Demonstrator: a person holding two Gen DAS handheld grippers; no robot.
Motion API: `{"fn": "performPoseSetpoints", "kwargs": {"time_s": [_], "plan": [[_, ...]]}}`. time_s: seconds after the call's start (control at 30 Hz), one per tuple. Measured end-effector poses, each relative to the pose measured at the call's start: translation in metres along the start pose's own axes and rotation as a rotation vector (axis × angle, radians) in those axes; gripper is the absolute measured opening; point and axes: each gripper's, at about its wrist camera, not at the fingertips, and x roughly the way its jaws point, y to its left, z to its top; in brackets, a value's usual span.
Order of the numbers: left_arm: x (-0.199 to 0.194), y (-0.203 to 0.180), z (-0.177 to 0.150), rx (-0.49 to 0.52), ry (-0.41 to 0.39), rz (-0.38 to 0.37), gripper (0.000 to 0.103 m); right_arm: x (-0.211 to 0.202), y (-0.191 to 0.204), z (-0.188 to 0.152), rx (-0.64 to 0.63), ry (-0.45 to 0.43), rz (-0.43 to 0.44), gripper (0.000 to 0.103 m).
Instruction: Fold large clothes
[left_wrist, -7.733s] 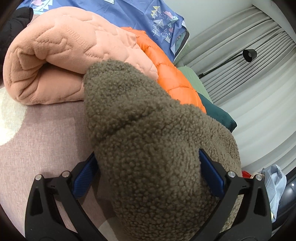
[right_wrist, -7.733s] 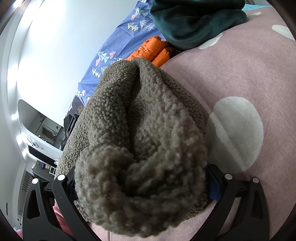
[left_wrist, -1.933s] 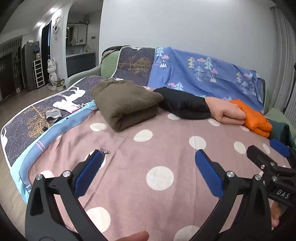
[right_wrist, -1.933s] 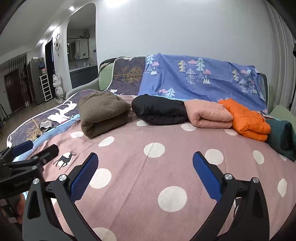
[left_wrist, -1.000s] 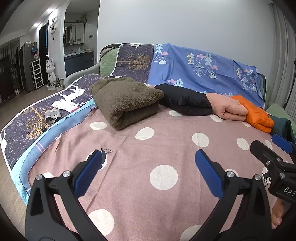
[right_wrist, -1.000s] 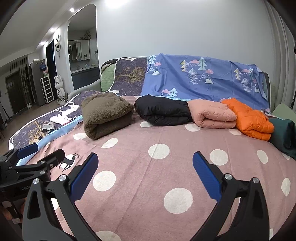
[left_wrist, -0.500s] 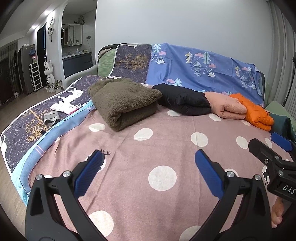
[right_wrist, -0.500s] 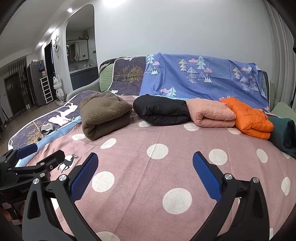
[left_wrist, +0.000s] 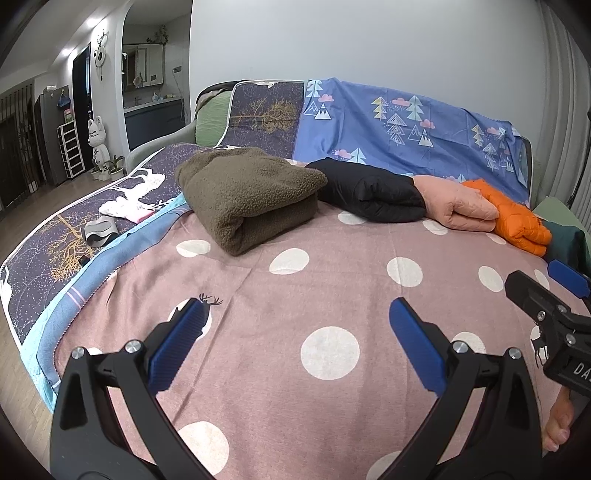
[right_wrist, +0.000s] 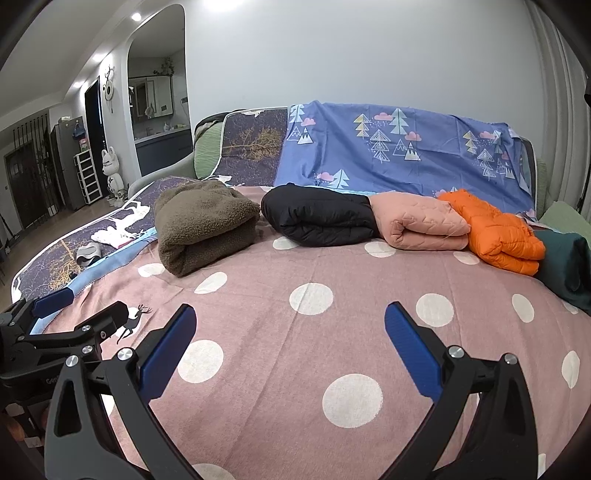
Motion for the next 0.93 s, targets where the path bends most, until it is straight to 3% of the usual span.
{"fn": "performPoseSetpoints", "kwargs": {"time_s": [0.93], "plan": [[0.007,-0.019,-0.004,0.052,0.027,-0.025,0.101,-0.001,-0.015,-0.004,0.030,0.011,-0.006,0.102]]}}
